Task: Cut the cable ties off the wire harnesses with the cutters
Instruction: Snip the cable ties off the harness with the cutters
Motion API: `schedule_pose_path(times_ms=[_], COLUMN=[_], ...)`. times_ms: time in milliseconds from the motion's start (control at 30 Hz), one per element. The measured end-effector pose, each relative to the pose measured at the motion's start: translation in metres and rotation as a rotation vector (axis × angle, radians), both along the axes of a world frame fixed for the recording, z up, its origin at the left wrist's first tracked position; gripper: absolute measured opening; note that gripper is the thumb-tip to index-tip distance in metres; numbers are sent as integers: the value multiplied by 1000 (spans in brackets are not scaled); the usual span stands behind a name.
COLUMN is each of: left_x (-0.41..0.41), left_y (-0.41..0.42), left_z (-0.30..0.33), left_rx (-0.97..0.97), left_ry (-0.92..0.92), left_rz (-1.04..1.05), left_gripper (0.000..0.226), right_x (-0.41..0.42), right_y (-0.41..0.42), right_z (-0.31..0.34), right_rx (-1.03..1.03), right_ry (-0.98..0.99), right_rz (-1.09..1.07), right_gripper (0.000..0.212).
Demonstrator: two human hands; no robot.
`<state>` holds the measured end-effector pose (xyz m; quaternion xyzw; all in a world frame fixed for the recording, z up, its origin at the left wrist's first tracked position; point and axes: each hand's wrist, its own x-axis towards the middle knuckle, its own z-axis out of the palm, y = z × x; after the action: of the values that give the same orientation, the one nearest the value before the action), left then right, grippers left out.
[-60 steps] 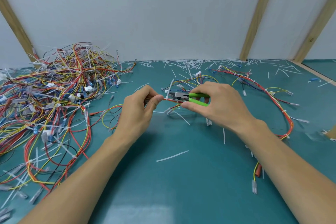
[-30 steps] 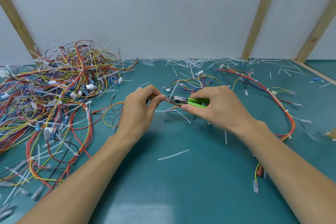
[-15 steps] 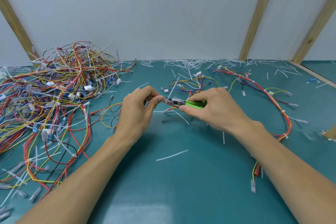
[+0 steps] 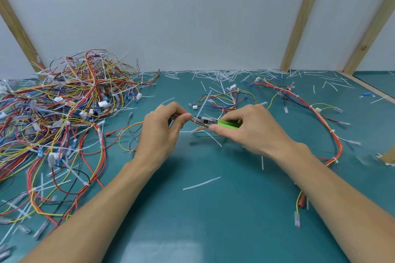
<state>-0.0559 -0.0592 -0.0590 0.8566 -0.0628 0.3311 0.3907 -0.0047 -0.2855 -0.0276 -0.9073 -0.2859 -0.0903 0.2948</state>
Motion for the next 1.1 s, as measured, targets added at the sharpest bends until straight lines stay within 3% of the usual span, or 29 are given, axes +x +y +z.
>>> schedule_pose_path(times_ms=[167, 333, 1100], left_x=[0, -1, 0], left_y=[0, -1, -1], left_z=[0, 0, 0], left_rx=[4, 24, -3], left_ry=[3, -8, 3], left_rz=[3, 10, -12], left_gripper=[13, 10, 11], right_x=[-1, -3, -2], right_y=[2, 2, 3], right_z=[3, 4, 2], right_rx=[-7, -24, -42], right_ry=[16, 2, -16], right_rz=[-16, -30, -41], right_gripper=[98, 83, 83])
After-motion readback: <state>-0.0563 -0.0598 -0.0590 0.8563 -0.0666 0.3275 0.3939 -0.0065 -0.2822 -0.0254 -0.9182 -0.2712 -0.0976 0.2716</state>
